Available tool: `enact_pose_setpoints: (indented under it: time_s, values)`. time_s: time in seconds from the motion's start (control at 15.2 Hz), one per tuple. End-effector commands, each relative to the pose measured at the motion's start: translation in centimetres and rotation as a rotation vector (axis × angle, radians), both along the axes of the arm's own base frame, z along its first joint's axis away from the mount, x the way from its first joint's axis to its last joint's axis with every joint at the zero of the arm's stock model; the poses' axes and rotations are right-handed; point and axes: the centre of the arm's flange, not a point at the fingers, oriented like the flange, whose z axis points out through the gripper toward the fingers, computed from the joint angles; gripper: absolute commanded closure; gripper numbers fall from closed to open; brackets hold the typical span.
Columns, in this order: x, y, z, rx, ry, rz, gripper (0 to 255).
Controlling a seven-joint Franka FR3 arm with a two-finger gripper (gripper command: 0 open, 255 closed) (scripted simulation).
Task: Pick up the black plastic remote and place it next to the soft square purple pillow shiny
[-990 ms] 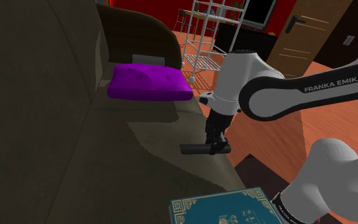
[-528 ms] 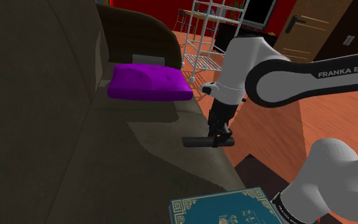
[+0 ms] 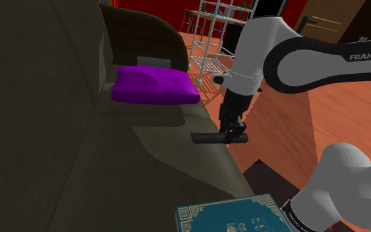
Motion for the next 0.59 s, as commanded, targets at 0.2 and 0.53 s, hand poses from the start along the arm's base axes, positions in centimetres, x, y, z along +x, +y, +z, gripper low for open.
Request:
enact_pose_setpoints:
  time_s: [0.2,0.53]
  values:
    - [0.0,0.0,2.6,0.000,0.000,0.000,255]
    - [0.0,0.0,5.2,0.000,0.000,0.000,255]
